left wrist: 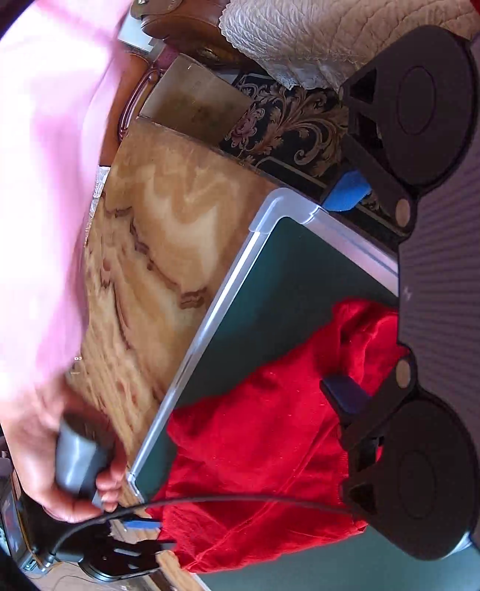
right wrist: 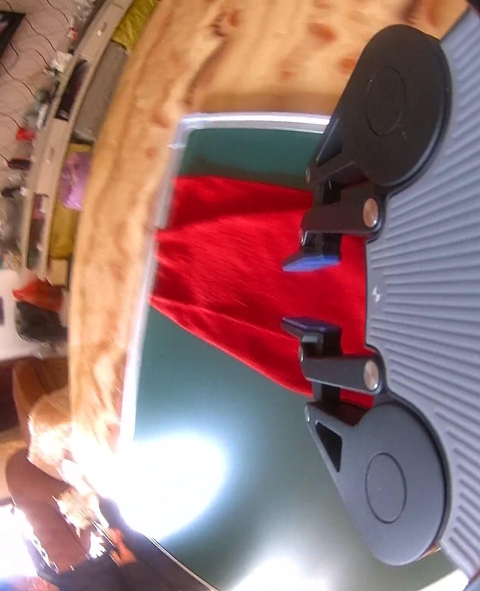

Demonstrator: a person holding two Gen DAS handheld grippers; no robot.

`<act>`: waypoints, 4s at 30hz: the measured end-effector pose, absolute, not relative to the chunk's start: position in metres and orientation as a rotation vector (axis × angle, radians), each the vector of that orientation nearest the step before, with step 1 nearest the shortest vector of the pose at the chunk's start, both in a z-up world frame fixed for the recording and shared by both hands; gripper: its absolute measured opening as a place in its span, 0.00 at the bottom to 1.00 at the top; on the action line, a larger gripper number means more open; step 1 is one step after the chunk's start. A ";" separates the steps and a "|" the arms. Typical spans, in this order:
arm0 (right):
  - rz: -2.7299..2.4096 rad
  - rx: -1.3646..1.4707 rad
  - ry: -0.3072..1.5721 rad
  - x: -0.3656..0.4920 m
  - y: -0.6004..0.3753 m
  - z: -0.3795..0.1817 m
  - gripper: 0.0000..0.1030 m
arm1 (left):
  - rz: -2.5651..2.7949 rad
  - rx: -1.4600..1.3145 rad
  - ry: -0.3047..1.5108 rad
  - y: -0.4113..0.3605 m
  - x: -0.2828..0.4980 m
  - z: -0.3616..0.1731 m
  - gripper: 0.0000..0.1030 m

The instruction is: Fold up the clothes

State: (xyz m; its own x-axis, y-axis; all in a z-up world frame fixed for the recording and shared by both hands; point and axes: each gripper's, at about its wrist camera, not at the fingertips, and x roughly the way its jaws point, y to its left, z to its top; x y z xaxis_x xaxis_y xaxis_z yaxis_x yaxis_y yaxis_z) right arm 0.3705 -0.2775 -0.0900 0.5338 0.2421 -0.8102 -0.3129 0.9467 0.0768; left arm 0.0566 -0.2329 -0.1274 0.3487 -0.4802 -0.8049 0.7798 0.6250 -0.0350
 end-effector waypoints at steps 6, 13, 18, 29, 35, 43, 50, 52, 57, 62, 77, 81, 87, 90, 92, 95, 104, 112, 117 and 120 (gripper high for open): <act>0.187 0.027 0.952 0.460 -0.292 -0.115 0.40 | -0.827 0.338 0.933 -0.216 0.059 -0.125 0.96; 0.280 0.077 0.992 0.502 -0.295 -0.142 0.40 | -0.857 0.325 0.936 -0.218 0.057 -0.119 0.97; 0.282 0.067 0.989 0.504 -0.285 -0.144 0.34 | -0.840 0.334 0.954 -0.221 0.059 -0.123 0.97; 0.255 0.090 0.925 0.502 -0.291 -0.132 0.09 | -0.800 0.407 0.992 -0.226 0.059 -0.139 0.97; 0.213 0.088 0.933 0.510 -0.291 -0.143 0.10 | -0.803 0.427 0.995 -0.230 0.057 -0.142 0.99; 0.289 0.059 0.905 0.476 -0.294 -0.125 0.19 | -0.803 0.433 0.994 -0.230 0.056 -0.141 1.00; 0.510 -0.096 1.059 0.399 -0.278 -0.133 0.18 | -0.798 0.448 0.985 -0.230 0.054 -0.141 1.00; 0.481 -0.100 1.026 0.391 -0.273 -0.139 0.19 | -0.793 0.462 0.978 -0.232 0.053 -0.142 1.00; 0.489 -0.008 1.011 0.378 -0.279 -0.122 0.19 | -0.791 0.505 0.951 -0.232 0.047 -0.144 1.00; 0.580 0.017 0.865 0.300 -0.312 -0.033 0.19 | -0.794 0.564 0.919 -0.234 0.038 -0.146 1.00; 0.549 -0.198 0.522 0.056 -0.397 0.214 0.50 | -0.722 0.835 0.739 -0.232 0.011 -0.162 1.00; 0.564 -0.222 0.550 0.042 -0.395 0.192 0.53 | -0.721 0.660 0.776 -0.215 0.025 -0.143 1.00; 0.384 -0.024 0.786 0.118 -0.364 0.009 0.53 | -0.792 0.442 0.831 -0.194 0.036 -0.123 1.00; 0.334 -0.063 0.878 0.158 -0.340 -0.068 0.53 | -0.827 0.342 0.832 -0.182 0.039 -0.114 1.00; 0.321 -0.050 0.868 0.172 -0.333 -0.093 0.53 | -0.803 0.307 0.822 -0.176 0.045 -0.110 1.00; 0.348 -0.030 0.889 0.187 -0.332 -0.118 0.53 | -0.776 0.213 0.841 -0.164 0.059 -0.106 1.00; 0.410 0.004 0.842 0.161 -0.343 -0.114 0.53 | -0.508 0.119 0.835 -0.144 0.095 -0.108 1.00; 0.335 -0.123 0.863 0.153 -0.326 -0.119 0.53 | -0.350 0.113 0.929 -0.130 0.111 -0.122 1.00; 0.304 -0.053 0.887 0.141 -0.331 -0.119 0.53 | -0.314 0.084 0.990 -0.117 0.111 -0.129 0.99; 0.320 0.054 0.884 0.115 -0.340 -0.105 0.53 | -0.309 0.021 0.934 -0.105 0.107 -0.119 0.98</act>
State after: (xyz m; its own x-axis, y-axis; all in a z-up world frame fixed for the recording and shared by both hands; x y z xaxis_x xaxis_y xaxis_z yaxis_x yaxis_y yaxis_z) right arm 0.1153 -0.3397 -0.1050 0.5900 0.2970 -0.7508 -0.2525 0.9511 0.1778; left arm 0.1070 -0.1051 -0.1192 0.5538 -0.2526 -0.7934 0.2707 0.9557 -0.1152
